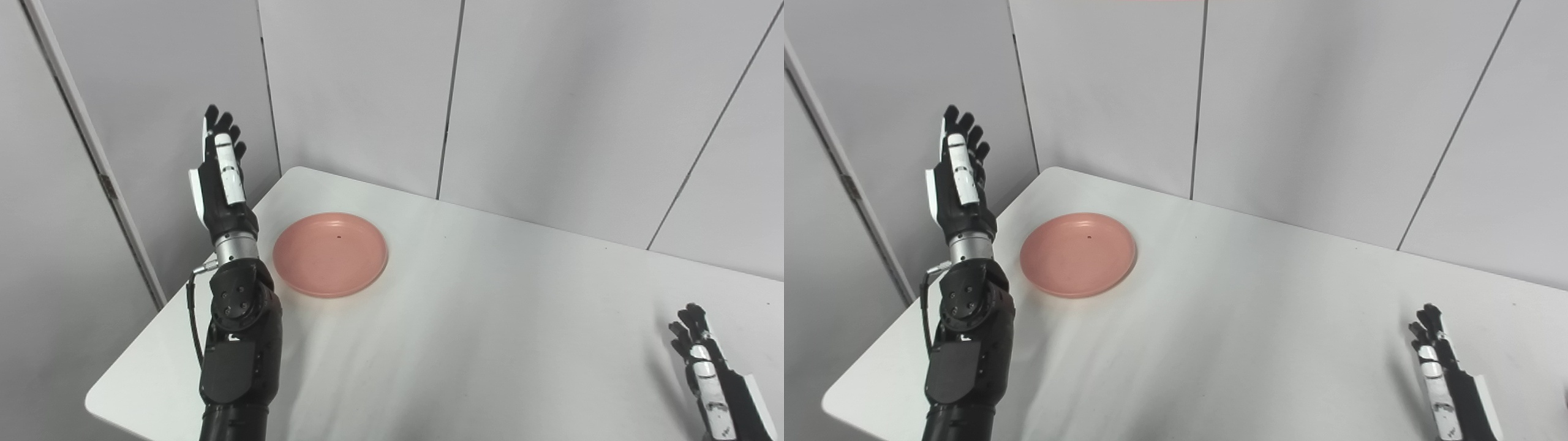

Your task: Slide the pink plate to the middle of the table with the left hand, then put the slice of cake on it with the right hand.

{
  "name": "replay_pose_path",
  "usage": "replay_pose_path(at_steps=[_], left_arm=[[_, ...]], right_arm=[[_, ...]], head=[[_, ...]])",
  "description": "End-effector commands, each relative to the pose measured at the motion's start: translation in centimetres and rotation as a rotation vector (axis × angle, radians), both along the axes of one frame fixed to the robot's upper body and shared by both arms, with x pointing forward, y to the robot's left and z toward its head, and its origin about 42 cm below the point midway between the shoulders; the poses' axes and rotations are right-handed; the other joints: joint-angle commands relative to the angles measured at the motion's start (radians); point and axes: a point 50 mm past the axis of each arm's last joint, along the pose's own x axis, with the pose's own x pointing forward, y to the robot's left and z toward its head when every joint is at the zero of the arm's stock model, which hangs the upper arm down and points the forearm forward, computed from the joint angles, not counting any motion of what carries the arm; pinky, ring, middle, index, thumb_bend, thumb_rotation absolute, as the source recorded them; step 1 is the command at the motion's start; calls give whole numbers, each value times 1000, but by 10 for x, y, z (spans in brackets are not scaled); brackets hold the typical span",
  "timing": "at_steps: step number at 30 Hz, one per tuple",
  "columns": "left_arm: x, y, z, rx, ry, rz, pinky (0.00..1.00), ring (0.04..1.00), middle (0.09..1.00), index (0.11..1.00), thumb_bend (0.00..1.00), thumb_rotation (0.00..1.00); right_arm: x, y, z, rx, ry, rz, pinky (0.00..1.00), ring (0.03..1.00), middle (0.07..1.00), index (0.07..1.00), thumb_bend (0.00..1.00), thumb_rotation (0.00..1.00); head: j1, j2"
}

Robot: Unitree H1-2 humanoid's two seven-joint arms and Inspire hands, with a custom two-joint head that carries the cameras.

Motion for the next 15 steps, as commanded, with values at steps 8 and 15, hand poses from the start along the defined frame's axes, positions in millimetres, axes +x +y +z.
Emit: replay_pose_path(at_steps=[8,15], left_arm=[[11,25,-3,-27,-26,-9,938,929,925,918,434,1000],[13,38,-14,-84,-12,-13,948,940,935,930,444,1000]], right_arm=[[-25,-11,-38,12,105,-27,988,958,984,995,344,1000],[-25,-11,-38,8,103,-30,987,957,981,991,349,1000]], head=[[3,3],[3,5]])
